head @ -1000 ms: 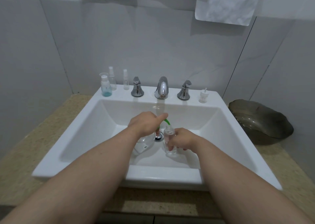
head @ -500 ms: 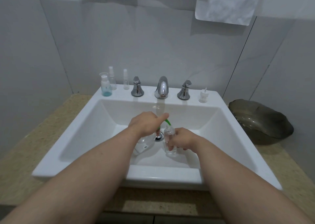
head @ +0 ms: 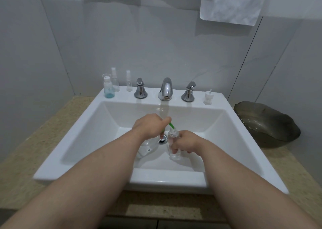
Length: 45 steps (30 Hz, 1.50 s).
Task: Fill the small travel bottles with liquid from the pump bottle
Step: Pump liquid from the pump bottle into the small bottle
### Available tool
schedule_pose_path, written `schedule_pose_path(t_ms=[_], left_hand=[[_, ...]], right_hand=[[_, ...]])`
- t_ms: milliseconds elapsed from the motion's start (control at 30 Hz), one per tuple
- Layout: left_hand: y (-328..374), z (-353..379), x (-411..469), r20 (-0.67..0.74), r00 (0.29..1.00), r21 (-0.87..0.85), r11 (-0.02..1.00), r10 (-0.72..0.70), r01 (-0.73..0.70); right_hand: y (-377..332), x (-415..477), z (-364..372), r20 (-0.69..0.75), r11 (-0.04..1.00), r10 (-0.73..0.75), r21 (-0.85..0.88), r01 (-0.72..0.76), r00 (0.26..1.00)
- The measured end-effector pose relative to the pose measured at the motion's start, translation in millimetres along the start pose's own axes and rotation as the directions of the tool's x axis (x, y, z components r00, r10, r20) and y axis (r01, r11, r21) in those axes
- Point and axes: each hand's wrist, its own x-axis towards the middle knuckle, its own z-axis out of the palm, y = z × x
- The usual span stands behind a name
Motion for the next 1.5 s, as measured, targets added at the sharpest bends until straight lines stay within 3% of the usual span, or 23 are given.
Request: schedule_pose_path(t_ms=[1500], left_hand=[[-4.2,-0.2,-0.3,-0.006,1.000,-0.042,0.999,0.007,-0.007]], right_hand=[[-0.8,-0.5,0.0,-0.001,1.000,-0.009,0.001,0.009,1.000]])
